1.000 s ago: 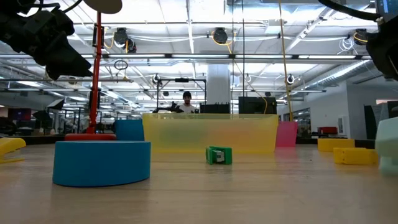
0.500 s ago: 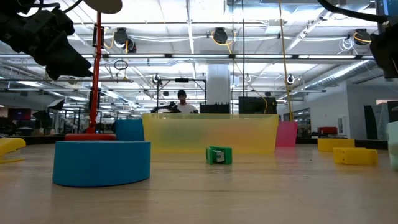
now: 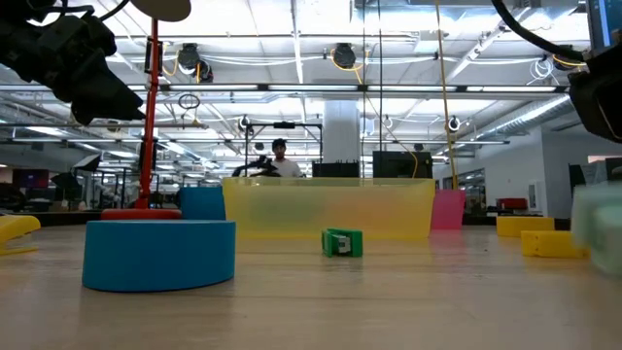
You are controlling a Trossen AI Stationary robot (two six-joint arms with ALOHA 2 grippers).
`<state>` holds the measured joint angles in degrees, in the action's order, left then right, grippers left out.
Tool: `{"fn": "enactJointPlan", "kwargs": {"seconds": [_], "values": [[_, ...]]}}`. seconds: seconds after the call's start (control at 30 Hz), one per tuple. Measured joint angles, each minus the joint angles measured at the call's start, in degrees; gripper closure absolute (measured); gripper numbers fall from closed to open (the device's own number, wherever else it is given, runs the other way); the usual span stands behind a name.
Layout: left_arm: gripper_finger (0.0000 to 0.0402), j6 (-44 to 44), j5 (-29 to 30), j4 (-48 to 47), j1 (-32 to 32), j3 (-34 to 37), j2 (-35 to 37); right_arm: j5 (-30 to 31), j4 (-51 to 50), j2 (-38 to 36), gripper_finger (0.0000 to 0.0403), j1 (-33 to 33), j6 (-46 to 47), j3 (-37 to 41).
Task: Pick and place Stapler, Stapler remover, tape
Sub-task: Put the light green stapler into the blue bin
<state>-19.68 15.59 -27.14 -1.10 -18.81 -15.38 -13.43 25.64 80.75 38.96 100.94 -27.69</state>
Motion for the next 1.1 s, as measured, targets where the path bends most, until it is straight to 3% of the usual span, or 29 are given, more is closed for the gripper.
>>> {"fn": "enactJointPlan", "kwargs": {"seconds": [0.33, 0.47, 0.57, 0.67, 0.83, 0.93, 1.1], "values": [[0.0227, -0.15, 0.00, 0.00, 0.02, 0.00, 0.00, 0.11, 0.95, 0.02, 0.0397, -1.02, -3.50, 0.08], [0.0227, -0.16, 0.00, 0.00, 0.02, 0.00, 0.01, 0.26, 3.12, -0.28, 0.0402, -1.55, -5.50, -0.02], [0.0227, -0.56, 0.00, 0.02, 0.00, 0.00, 0.00, 0.01, -1.31, -1.39, 0.0403, -1.55, -6.81, -1.51], [0.0227, -1.22, 0.00, 0.00, 0.01, 0.00, 0.00, -0.21, -11.56, -3.92, 0.0403, -1.42, -9.00, -5.19], [0.0227, -1.68, 0.00, 0.29, 0.01, 0.00, 0.01, 0.44, -45.03, -6.95, 0.0403, -1.38, -17.92, -18.07], [0.0227, -2.12, 0.00, 0.33, 0.01, 0.00, 0.00, 4.22, -61.38, -5.93, 0.0403, -1.38, -24.93, -25.48], [0.0227, -3.22, 0.53, 0.35, 0.01, 0.00, 0.00, 7.31, -65.57, -3.95, 0.0403, -1.78, -37.97, -28.70]]}}
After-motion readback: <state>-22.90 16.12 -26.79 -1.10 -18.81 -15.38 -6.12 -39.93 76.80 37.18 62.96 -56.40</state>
